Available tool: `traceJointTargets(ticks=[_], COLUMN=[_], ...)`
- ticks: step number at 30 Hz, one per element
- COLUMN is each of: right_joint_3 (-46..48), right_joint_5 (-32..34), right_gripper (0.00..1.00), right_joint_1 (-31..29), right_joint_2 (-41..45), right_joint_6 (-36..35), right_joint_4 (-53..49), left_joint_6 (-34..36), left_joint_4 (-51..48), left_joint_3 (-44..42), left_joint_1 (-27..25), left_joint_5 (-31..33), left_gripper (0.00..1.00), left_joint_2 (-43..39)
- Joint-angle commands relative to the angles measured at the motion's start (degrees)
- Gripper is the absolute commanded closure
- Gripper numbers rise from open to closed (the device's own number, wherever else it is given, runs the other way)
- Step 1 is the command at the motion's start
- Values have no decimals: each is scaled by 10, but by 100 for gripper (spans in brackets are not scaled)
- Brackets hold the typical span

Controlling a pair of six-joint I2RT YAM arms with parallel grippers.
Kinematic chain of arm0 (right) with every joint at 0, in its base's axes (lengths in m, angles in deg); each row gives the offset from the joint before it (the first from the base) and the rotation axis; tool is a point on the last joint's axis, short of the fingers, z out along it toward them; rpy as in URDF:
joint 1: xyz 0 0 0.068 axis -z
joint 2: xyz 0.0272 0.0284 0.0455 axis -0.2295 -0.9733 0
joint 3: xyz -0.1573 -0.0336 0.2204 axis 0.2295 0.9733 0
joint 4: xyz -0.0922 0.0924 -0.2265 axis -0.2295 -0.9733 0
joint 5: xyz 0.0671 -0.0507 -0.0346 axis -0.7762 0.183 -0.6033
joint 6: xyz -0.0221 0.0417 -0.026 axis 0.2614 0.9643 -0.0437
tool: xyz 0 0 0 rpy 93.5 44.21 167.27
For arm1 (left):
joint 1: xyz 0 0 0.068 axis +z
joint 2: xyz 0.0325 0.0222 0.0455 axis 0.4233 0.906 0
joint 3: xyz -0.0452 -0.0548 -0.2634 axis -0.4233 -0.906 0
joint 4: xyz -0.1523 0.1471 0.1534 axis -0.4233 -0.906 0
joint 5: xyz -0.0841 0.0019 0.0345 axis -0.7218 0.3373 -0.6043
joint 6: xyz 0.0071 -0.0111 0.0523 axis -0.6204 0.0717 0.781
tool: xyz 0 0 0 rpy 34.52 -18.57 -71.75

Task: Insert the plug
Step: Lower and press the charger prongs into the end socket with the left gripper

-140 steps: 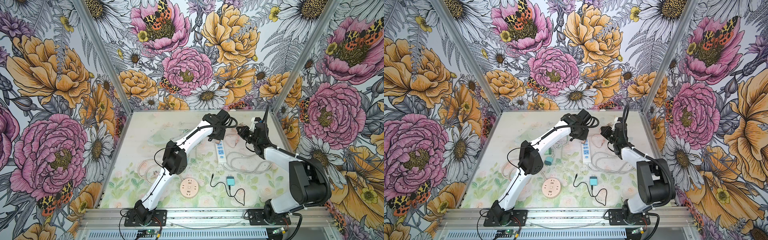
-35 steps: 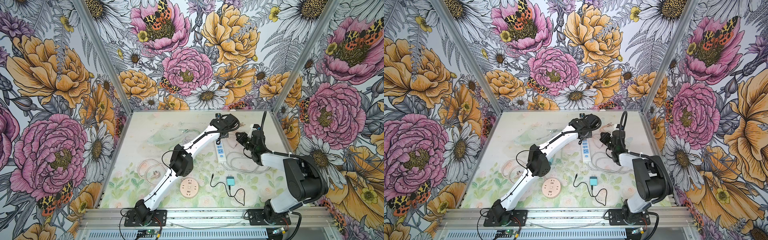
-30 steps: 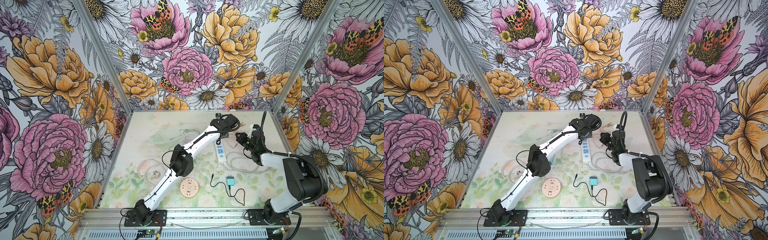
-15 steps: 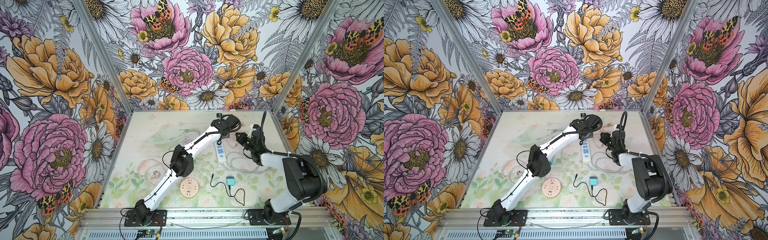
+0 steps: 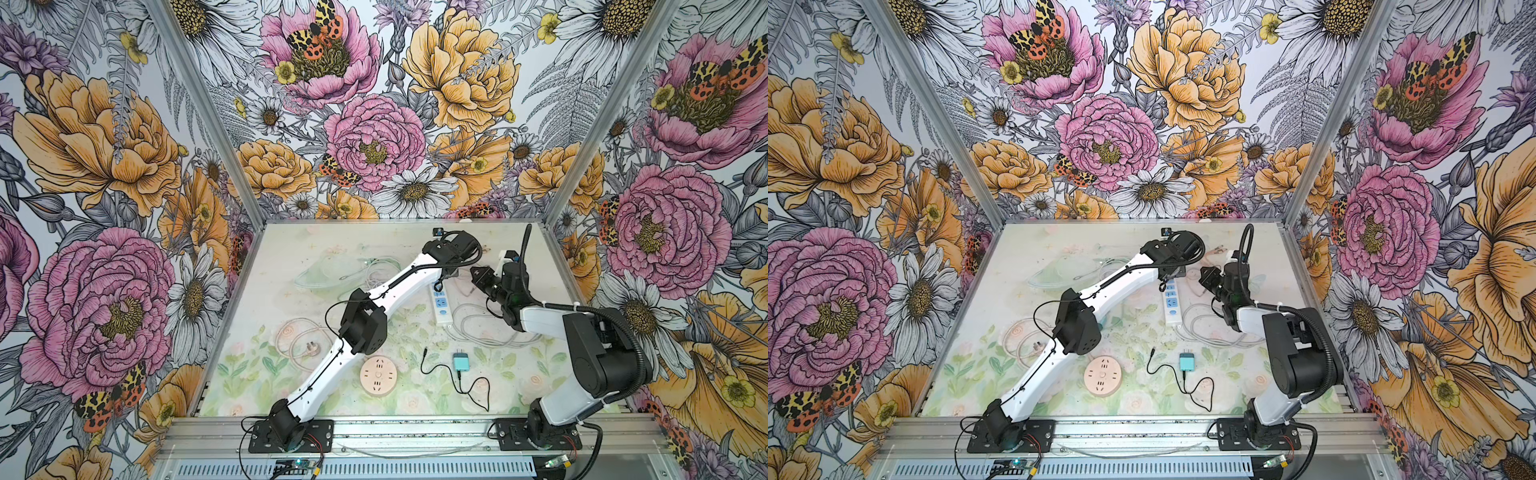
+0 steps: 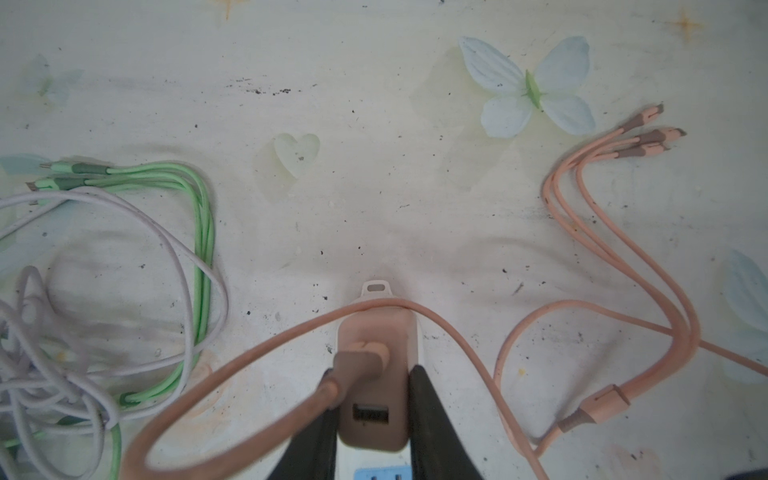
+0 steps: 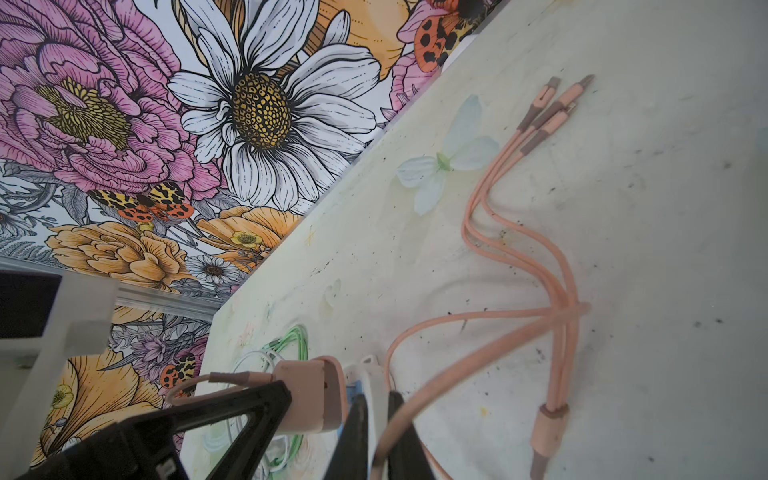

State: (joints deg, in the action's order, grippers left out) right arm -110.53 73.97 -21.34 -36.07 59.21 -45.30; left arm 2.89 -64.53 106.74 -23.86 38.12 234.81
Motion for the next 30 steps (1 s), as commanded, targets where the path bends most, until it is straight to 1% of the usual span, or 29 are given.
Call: traceJointTargets(ticks=[1,8,16,25,30], right_joint_3=[1,0,-4,-2,-2], right_joint_5=[-3,-4,-6,-5,-5], right_gripper=[87,87,87,87,87], right_joint_1=[-4,-3,-3,-3,-4], right_joint_2=[-7,-9,-20,-23,-23], right_joint_6=[1,2,4,5,5], right_joint_4=[14,14,15,18,17], left_joint_6=[6,6,2,5,8], left_joint_4=[-5,-5,-5,-7,-7], left_joint_3=[-15,-22,-26,-51,-71], left_joint_1=[-1,-2,1,4,5], left_joint_5=[-4,-20,-52,-41,-29], left_gripper=[100,100,100,100,100], left_joint_2=[-28,-29,-36,-37,-51])
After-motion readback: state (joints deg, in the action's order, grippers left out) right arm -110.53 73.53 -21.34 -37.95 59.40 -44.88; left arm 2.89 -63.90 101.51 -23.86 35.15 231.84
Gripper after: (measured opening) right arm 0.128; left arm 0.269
